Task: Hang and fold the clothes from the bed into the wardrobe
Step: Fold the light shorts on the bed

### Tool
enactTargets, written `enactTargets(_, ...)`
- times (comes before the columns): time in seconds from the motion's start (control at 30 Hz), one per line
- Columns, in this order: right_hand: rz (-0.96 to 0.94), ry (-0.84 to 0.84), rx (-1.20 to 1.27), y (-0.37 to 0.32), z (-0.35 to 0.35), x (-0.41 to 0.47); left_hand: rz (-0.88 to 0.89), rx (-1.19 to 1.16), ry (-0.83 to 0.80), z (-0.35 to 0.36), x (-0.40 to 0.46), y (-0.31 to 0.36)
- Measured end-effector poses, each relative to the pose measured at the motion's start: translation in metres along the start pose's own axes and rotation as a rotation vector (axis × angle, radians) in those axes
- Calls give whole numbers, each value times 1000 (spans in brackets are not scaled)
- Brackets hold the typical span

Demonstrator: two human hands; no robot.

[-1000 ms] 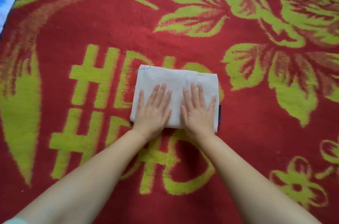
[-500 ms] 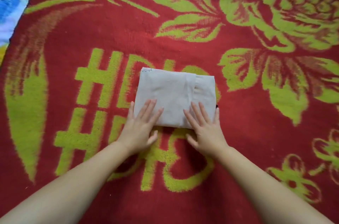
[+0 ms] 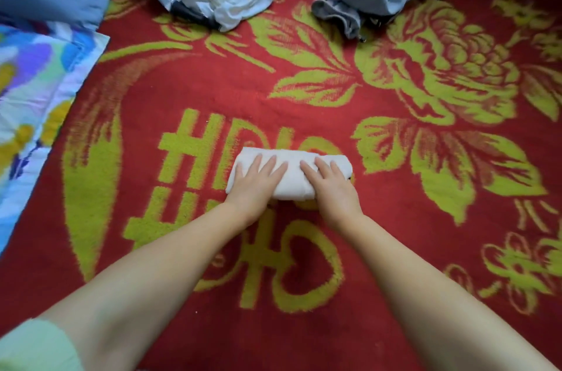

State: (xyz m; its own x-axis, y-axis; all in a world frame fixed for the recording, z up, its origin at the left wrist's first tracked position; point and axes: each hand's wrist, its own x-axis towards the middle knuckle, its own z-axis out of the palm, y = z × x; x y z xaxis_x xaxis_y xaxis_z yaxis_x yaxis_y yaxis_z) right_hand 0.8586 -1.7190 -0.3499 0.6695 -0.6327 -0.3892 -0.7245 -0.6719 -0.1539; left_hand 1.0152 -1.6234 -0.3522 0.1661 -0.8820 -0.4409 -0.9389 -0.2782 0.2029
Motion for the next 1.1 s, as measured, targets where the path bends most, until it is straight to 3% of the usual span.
enactTargets(0.13, -114, 37, -52, -26, -51, -30, -46, 36, 38, -44, -55, 2)
enactTargets(0.33, -429, 146, -260, -98, -102, -79, -283, 98, 213, -69, -177, -13)
enactTargets(0.53, -906, 177, -416, -223, -119, -145, -642, 95, 273, -54, -349, -28)
enactTargets(0.6, -1024, 183, -446, -262, -115, -171, -716, 45, 365, -46, -404, -23)
enactTargets(0.7, -1219, 170, -505, -327, -97, -221, -812, -14, 487, -32, -492, -13)
enactTargets(0.83, -1475, 110, -552, -417, -53, -315, -1129, -121, 323, 42, -615, -4)
enactTargets(1.0, -1686, 11, -650, -511, 34, -448, -1316, -129, 345, 130, -769, 25)
enactTargets(1.1, -1781, -40, -629, -560, 92, -535, -1420, -213, 247, 187, -863, 44)
